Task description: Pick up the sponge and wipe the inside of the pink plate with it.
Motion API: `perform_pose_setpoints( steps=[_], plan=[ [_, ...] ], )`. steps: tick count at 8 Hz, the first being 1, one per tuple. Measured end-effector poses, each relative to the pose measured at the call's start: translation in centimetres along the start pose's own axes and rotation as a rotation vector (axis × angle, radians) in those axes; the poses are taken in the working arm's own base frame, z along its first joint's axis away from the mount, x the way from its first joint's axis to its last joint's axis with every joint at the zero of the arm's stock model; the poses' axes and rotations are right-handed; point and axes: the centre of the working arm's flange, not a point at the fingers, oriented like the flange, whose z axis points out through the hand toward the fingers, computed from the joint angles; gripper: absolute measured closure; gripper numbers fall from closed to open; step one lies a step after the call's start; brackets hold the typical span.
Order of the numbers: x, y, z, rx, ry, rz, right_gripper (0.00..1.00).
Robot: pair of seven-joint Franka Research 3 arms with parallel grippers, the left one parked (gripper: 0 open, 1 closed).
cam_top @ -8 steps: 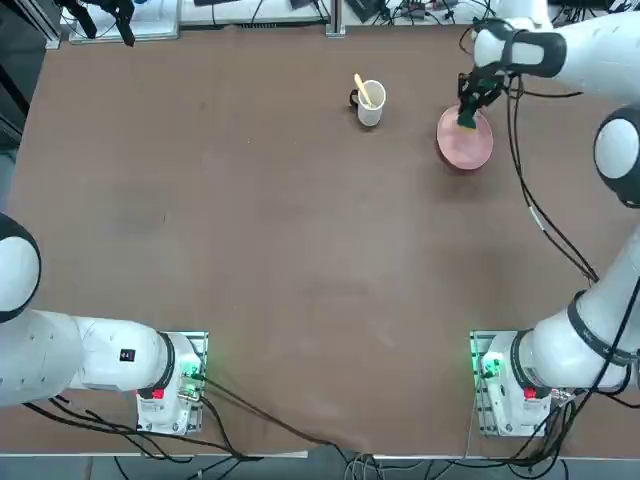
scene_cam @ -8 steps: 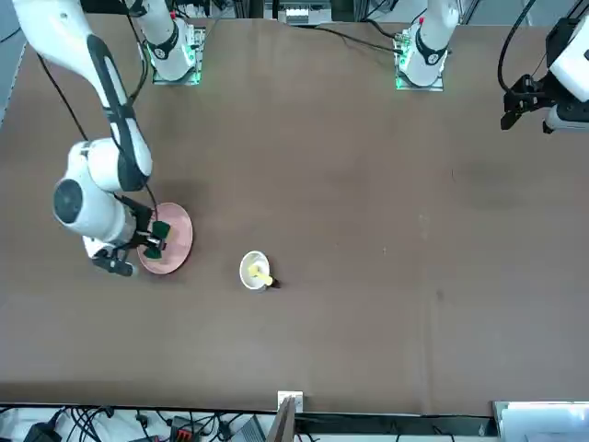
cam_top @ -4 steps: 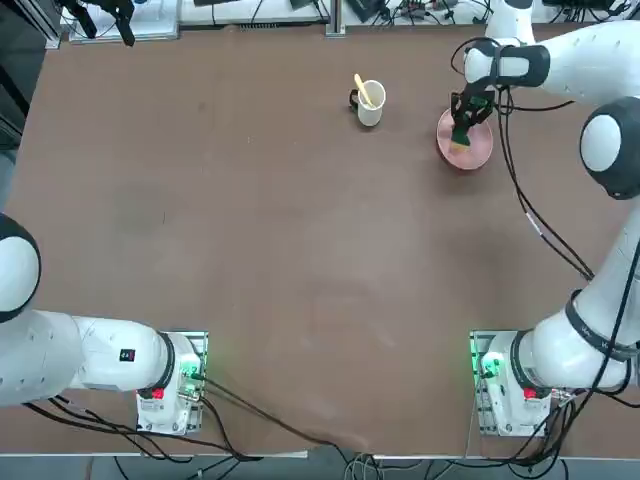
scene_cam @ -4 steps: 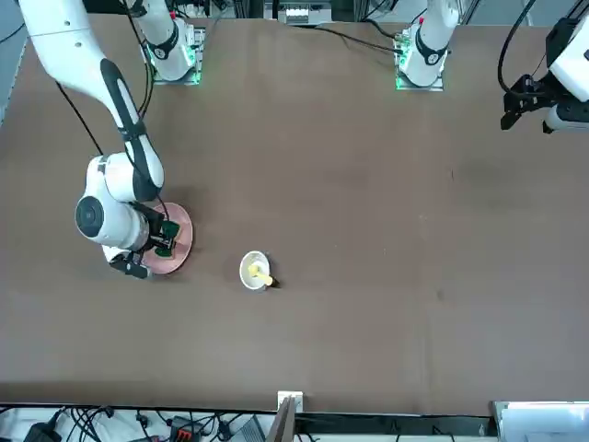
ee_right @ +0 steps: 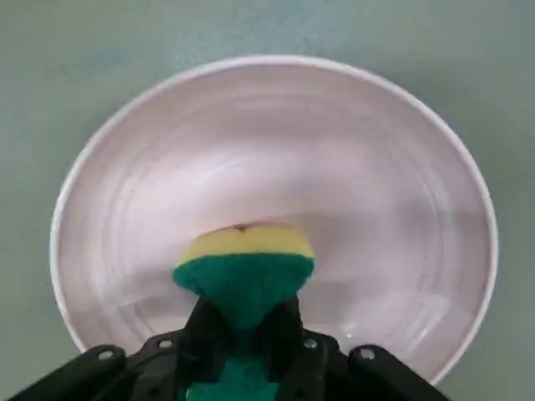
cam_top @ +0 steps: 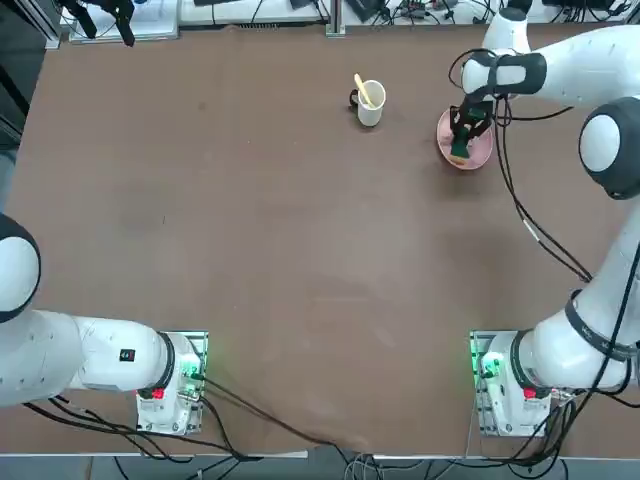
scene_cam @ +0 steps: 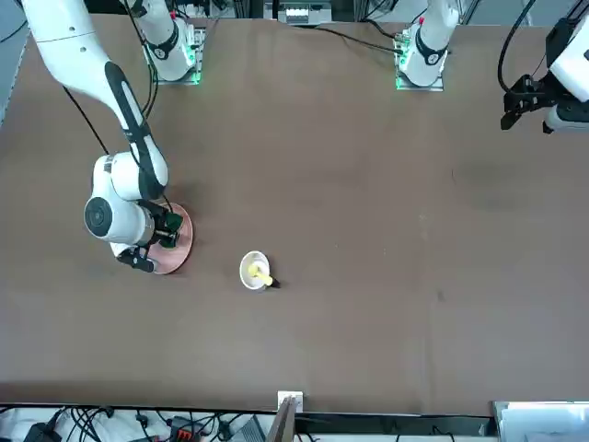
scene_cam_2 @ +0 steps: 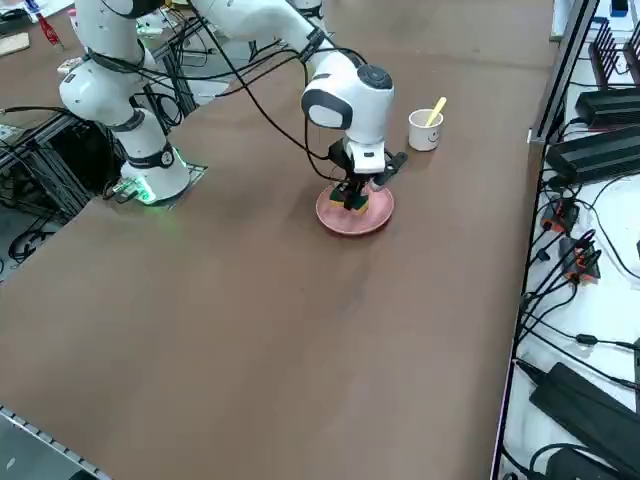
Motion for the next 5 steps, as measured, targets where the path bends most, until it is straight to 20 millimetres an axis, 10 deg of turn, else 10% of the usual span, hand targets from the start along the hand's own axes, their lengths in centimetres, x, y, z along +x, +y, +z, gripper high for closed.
perform_pose_setpoints(
  steps=[5],
  plan=[
    [-0.5,2.0,0.2,-0.017,-0.014,0.023,0.77]
  ],
)
